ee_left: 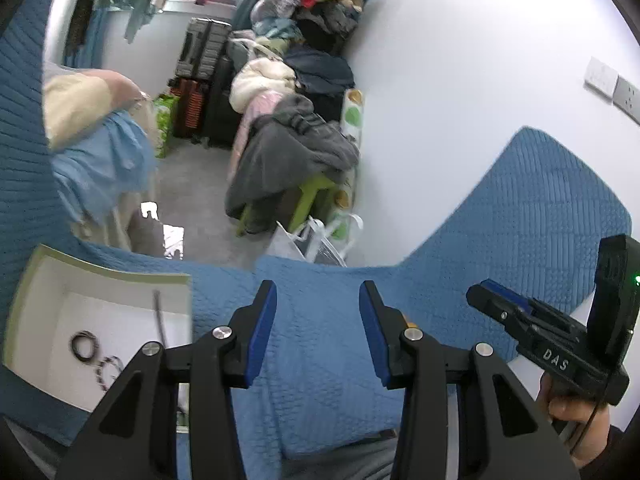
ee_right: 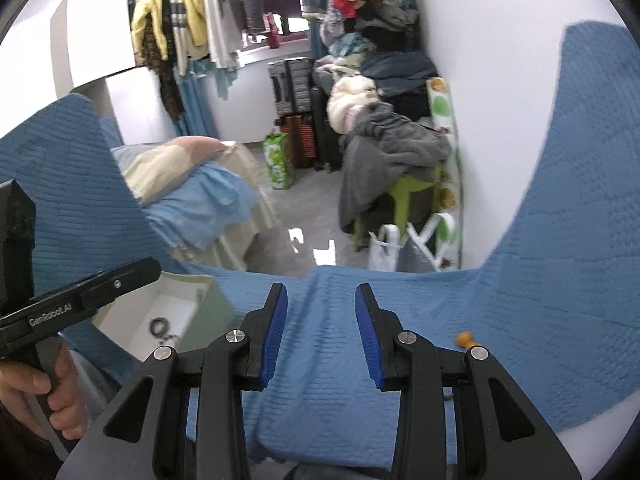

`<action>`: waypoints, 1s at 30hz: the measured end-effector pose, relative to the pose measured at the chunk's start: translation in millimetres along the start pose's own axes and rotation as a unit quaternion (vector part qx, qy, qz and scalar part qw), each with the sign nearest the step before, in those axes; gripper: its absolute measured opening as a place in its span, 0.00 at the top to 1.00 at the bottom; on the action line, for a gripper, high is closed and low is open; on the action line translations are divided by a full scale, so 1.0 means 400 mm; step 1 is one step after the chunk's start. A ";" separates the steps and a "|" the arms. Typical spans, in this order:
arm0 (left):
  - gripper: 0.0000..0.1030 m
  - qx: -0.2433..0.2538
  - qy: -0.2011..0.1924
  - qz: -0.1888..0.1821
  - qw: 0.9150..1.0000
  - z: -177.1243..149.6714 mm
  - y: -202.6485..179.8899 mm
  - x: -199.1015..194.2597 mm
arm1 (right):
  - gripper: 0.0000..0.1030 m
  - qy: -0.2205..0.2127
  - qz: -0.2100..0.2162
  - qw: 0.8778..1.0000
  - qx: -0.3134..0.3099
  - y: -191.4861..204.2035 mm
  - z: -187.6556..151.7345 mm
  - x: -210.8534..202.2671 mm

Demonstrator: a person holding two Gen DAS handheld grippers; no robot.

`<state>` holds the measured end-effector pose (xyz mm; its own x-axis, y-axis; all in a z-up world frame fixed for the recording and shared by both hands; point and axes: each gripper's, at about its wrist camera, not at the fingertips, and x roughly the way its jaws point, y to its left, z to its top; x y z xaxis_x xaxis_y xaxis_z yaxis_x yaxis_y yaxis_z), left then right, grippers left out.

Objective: Organize jewelry
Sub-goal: 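Move both tools back to the black coil bracelet and orange gourd ornament, then grasp the black coil bracelet with the left tool while the right tool grasps the orange gourd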

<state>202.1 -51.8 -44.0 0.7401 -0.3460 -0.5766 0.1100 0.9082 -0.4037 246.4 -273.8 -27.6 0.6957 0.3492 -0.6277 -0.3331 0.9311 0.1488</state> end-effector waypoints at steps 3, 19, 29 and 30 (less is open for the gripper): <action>0.58 0.003 0.011 -0.015 1.000 -0.029 -0.037 0.047 | 0.68 0.011 -0.018 1.000 0.009 -0.078 -0.023 0.005; 0.66 0.042 0.144 -0.084 0.985 -0.201 -0.229 0.432 | 0.68 0.103 -0.061 0.992 0.038 -0.408 -0.177 0.169; 0.81 0.062 0.215 -0.103 0.969 -0.303 -0.270 0.617 | 0.68 0.153 -0.068 0.985 0.031 -0.496 -0.248 0.327; 0.81 0.063 0.220 -0.104 0.968 -0.309 -0.272 0.634 | 0.68 0.156 -0.069 0.985 0.026 -0.501 -0.252 0.341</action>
<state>295.7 -267.3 -234.2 0.3423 -0.5658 -0.7501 0.3267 0.8202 -0.4696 344.0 -423.3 -219.9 0.4999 0.1772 -0.8477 -0.2098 0.9745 0.0800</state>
